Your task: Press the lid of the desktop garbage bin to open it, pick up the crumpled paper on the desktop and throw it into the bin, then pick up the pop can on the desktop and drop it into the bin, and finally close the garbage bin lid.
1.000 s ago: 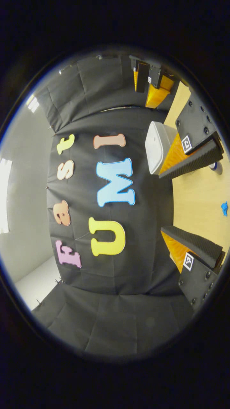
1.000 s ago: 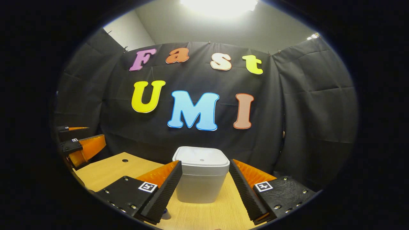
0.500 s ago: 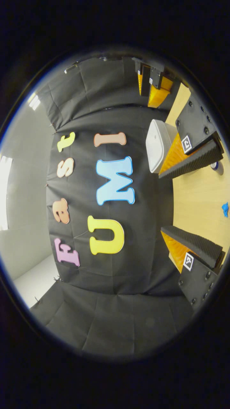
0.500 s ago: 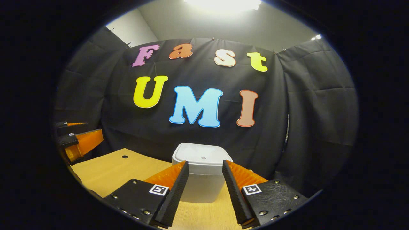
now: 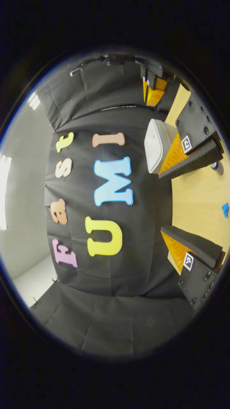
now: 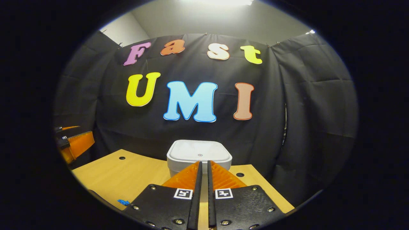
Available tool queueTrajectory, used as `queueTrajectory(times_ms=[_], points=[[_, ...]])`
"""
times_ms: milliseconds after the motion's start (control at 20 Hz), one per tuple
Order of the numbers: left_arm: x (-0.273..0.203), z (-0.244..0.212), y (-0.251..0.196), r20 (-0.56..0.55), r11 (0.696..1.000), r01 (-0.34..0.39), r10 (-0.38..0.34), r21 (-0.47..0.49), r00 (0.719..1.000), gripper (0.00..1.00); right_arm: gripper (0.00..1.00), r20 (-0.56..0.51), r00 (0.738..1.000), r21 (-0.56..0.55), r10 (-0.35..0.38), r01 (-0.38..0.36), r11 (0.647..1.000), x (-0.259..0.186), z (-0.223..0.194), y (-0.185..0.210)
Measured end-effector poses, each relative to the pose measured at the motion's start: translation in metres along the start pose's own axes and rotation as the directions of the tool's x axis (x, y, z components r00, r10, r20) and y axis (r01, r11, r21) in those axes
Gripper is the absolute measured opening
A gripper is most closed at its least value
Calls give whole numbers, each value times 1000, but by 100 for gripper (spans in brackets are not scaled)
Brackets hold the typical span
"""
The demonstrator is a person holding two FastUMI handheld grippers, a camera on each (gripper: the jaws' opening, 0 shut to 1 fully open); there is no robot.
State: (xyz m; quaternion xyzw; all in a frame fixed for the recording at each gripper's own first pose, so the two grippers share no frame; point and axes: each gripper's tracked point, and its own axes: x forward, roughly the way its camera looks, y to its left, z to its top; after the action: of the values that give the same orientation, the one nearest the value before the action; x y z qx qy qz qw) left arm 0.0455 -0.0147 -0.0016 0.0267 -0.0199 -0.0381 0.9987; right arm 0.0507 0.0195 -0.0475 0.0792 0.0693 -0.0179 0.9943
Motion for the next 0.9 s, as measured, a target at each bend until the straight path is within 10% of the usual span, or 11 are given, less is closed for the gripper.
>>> queueTrajectory(times_ms=[350,900], points=[[7,-8,7,-13,1000,-7,7,-14,1000,99,1,-78,997,122,24,-14,992,20,-21,-5],[20,-26,27,-57,999,-50,49,-21,997,94,1,-2,999,-27,33,-33,999,96,-1,-2]])
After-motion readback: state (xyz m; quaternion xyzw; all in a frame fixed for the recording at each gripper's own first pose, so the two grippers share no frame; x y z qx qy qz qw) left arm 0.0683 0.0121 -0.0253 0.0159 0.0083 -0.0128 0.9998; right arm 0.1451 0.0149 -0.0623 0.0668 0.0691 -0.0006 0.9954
